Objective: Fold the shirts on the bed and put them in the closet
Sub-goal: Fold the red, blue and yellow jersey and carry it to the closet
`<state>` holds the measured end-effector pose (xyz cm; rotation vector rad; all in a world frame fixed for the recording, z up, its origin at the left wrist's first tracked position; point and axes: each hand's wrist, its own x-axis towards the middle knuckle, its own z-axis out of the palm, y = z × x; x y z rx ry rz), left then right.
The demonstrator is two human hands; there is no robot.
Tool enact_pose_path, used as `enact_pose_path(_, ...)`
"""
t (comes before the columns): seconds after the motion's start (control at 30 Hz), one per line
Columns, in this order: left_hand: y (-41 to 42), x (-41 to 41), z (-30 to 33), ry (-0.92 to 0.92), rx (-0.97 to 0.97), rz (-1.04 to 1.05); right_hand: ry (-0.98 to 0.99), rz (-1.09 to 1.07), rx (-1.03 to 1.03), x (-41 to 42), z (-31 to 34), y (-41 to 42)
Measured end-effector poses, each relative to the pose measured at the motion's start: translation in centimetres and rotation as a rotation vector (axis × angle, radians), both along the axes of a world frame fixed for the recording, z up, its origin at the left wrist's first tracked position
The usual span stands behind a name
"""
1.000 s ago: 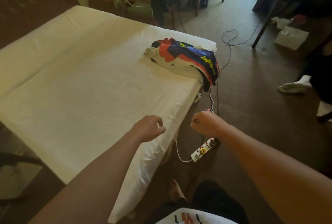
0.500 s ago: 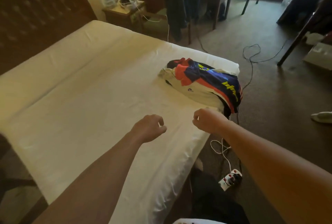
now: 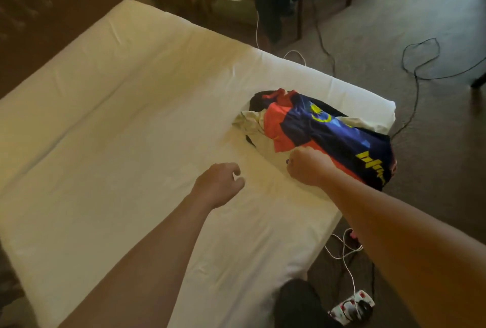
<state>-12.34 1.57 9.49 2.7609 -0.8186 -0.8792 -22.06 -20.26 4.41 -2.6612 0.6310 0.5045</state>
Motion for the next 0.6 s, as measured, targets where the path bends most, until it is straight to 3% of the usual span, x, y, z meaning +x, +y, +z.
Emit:
enact_pose_path(0.3,-10.3,10.6,-7.7,0.026,0.054,-0.066,0.092,-0.135,0.065,10.3,-9.4,-9.5)
enact_pose_path(0.6,-14.2,15.4,-15.7,0.096,0.098,-0.042,0.085,-0.293,0.127,14.0,-18.6,-14.1)
